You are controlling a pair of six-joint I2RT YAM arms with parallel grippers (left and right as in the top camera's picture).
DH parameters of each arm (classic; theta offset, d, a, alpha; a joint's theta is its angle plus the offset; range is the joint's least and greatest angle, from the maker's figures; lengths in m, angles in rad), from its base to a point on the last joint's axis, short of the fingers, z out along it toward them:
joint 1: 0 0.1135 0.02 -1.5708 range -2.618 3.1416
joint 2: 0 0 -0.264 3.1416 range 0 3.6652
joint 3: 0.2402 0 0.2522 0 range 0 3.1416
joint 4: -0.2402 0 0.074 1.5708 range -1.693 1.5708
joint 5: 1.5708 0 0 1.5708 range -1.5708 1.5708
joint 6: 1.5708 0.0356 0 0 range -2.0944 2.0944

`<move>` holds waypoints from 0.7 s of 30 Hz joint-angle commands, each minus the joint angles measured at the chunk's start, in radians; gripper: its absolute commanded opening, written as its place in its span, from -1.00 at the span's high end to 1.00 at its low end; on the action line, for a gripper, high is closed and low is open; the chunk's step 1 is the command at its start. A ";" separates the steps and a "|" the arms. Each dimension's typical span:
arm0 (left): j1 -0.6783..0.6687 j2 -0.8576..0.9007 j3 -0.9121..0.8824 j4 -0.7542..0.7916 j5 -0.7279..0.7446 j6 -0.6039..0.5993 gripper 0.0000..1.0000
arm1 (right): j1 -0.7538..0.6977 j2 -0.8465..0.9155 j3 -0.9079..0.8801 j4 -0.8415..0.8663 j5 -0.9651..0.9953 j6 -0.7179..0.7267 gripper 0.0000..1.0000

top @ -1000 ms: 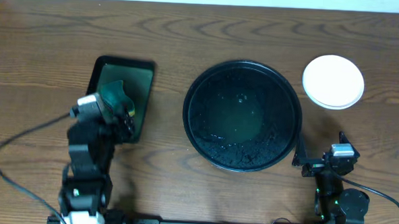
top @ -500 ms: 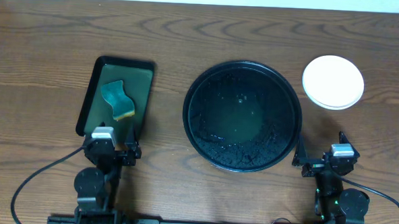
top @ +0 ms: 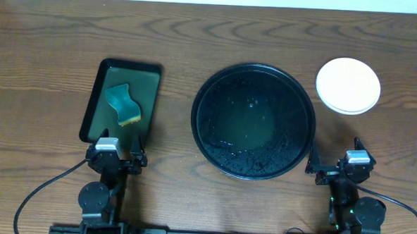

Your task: Clean dirty plates on tray and stack at the side

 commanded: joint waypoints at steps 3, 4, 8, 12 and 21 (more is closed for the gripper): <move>-0.001 -0.010 -0.015 -0.045 -0.019 0.018 -0.57 | -0.009 -0.006 -0.001 -0.004 0.000 -0.008 -0.98; -0.001 -0.010 -0.015 -0.045 -0.021 0.018 -0.57 | -0.009 -0.006 -0.001 -0.004 0.000 -0.008 -0.99; -0.003 -0.010 -0.015 -0.045 -0.007 0.018 -0.57 | -0.009 -0.006 -0.001 -0.004 0.000 -0.008 -0.99; -0.002 -0.010 -0.015 -0.045 -0.014 0.025 -0.57 | -0.009 -0.006 -0.001 -0.004 0.000 -0.008 -0.98; -0.002 -0.008 -0.015 -0.043 -0.014 0.025 -0.58 | -0.009 -0.006 -0.001 -0.004 0.000 -0.008 -0.99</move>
